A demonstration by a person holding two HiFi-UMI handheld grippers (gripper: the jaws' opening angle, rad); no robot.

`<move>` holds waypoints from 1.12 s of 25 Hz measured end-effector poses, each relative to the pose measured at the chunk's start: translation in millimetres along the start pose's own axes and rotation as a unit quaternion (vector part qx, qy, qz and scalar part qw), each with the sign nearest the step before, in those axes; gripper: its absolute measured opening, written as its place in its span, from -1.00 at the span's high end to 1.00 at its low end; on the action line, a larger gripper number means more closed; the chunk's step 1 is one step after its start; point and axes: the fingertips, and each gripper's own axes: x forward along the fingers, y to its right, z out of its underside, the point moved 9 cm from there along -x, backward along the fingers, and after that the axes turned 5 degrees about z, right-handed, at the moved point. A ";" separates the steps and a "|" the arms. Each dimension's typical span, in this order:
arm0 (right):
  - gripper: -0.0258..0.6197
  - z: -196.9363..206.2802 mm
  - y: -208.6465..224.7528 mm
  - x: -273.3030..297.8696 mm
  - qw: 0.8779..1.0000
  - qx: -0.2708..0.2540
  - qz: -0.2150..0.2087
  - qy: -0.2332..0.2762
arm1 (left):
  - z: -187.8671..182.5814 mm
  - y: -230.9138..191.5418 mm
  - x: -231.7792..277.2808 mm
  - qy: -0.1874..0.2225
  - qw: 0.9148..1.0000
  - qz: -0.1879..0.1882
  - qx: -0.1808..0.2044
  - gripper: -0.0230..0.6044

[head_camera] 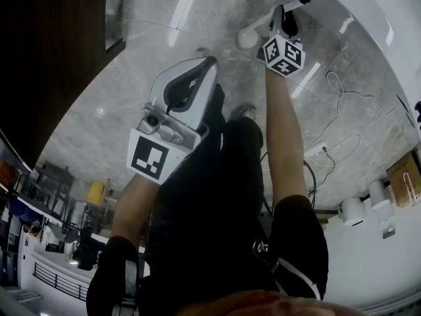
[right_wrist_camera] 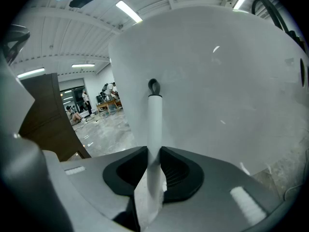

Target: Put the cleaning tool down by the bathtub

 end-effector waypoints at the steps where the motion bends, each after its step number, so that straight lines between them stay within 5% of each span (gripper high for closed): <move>1: 0.65 -0.3 -0.3 0.1 1.000 0.000 0.000 -0.001 | -0.3 -0.1 -0.3 0.000 1.000 0.000 0.000 0.91; 28: 0.52 -11.5 0.2 -42.9 1.000 -0.011 -0.007 -0.017 | -16.0 36.2 -26.6 0.006 1.000 -0.025 -0.009 0.91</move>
